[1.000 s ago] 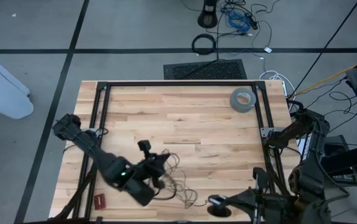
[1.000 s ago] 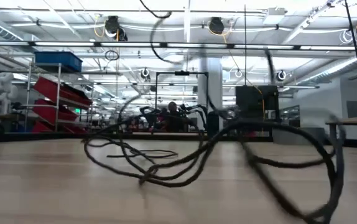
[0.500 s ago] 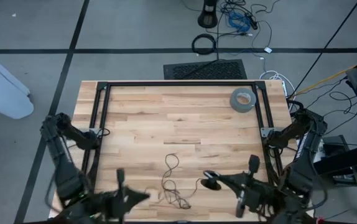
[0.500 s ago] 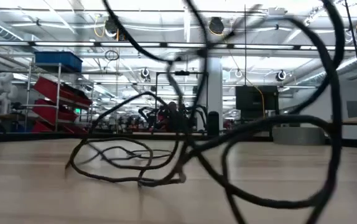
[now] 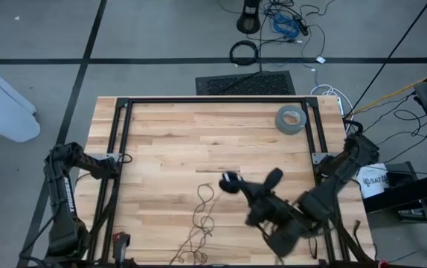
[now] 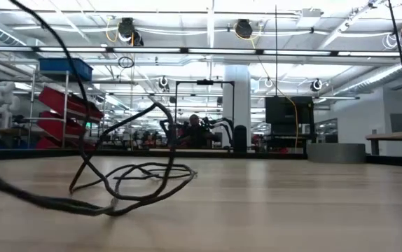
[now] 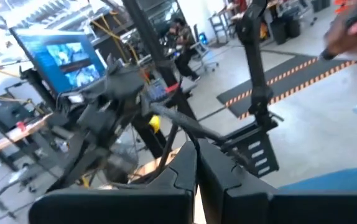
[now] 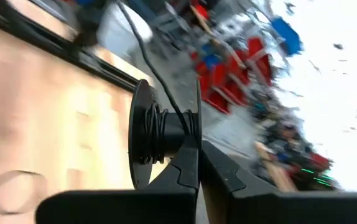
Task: Coil cords
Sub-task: Uncoil the black wire from the spool
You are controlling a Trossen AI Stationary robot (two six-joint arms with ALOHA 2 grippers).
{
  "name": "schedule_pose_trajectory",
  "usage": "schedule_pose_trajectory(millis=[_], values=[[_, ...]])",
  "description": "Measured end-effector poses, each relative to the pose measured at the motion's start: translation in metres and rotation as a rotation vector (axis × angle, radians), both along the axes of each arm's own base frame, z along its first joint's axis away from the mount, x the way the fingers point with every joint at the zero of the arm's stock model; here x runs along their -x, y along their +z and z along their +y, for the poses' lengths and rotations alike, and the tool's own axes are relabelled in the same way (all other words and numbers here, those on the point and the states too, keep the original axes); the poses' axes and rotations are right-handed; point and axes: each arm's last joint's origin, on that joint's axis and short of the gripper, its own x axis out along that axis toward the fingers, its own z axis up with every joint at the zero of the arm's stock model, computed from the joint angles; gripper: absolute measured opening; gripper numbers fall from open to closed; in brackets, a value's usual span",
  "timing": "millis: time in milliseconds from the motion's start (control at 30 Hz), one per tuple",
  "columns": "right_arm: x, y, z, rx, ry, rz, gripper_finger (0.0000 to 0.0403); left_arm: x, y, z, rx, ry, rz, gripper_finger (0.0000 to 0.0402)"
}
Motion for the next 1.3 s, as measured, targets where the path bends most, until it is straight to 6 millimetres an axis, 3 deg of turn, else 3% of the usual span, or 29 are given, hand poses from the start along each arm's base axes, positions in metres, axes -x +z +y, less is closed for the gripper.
schedule_pose_trajectory(millis=[300, 633, 933, 1300], values=[[-0.036, 0.004, -0.066, 0.180, -0.296, 0.050, 0.0000, -0.004, 0.001, 0.001, -0.004, -0.005, -0.008, 0.0010], [-0.061, 0.004, -0.137, 0.149, -0.459, 0.106, 0.0000, -0.027, -0.004, 0.007, 0.006, -0.031, 0.000, 0.0010], [-0.055, 0.009, -0.123, 0.085, -0.372, 0.075, 0.0000, -0.025, -0.004, 0.005, 0.009, -0.050, 0.000, 0.0010], [-0.033, 0.034, -0.119, 0.026, -0.344, -0.020, 0.0000, -0.030, -0.005, 0.008, -0.004, -0.042, 0.007, 0.0010]])
